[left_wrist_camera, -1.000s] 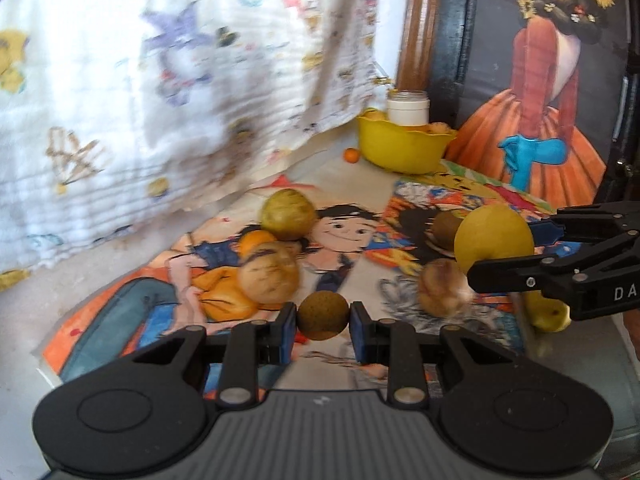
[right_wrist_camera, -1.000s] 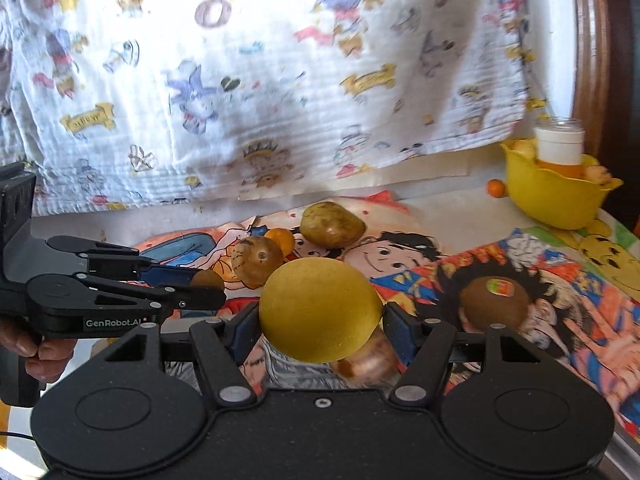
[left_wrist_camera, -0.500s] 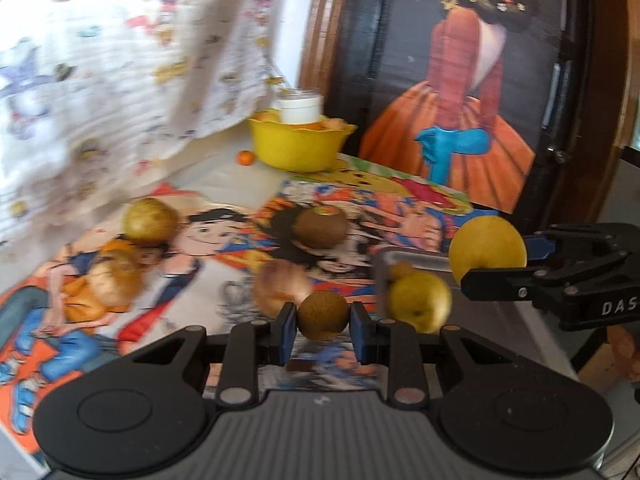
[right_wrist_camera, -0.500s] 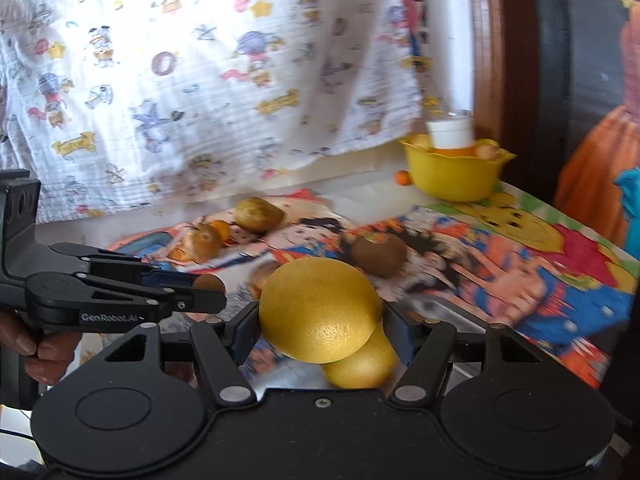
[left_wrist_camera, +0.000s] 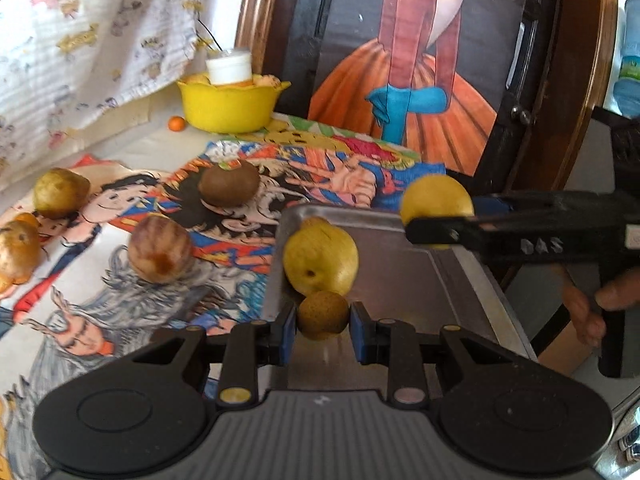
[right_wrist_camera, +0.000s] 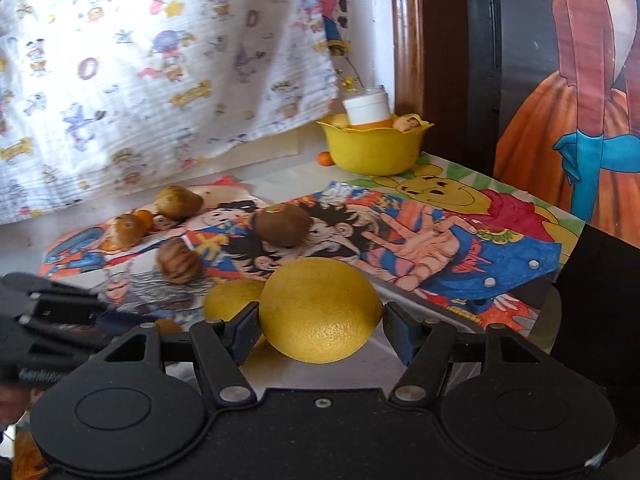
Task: Organize fruits
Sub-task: 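Carry the small brown fruit in left gripper while right gripper carries the lemon to the tray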
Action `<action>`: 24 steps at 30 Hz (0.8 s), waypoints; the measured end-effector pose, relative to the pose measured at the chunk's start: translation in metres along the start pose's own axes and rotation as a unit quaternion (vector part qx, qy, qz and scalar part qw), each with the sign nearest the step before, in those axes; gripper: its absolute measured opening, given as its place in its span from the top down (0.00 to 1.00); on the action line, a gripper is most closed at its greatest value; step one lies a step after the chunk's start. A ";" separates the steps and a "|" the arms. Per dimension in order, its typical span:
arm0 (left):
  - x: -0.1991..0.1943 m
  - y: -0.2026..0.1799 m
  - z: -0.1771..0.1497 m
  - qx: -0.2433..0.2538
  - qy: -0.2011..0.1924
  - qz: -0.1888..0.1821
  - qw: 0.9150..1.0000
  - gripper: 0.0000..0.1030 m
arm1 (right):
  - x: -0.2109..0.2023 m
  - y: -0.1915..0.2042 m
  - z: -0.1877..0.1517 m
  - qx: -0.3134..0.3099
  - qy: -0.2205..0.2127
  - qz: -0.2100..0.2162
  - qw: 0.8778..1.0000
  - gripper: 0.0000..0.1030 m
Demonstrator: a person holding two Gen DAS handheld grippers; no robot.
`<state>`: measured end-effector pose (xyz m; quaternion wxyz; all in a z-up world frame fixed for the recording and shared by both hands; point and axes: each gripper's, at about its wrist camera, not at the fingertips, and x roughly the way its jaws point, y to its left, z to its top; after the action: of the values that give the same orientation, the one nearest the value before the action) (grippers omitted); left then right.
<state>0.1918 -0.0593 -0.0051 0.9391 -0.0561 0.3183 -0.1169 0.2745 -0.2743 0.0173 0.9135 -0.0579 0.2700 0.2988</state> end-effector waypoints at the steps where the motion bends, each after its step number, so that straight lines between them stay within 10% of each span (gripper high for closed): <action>1: 0.003 -0.002 -0.001 0.001 0.003 0.000 1.000 0.70 | 0.004 -0.002 0.000 0.000 0.001 -0.001 1.000 0.34; 24: 0.025 -0.012 -0.001 0.018 0.021 0.026 0.999 0.70 | 0.053 -0.013 -0.007 -0.017 0.025 -0.004 1.000 0.34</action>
<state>0.2078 -0.0773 -0.0184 0.9358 -0.0285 0.3371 -0.0990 0.3141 -0.2597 -0.0175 0.9064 -0.0821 0.2878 0.2983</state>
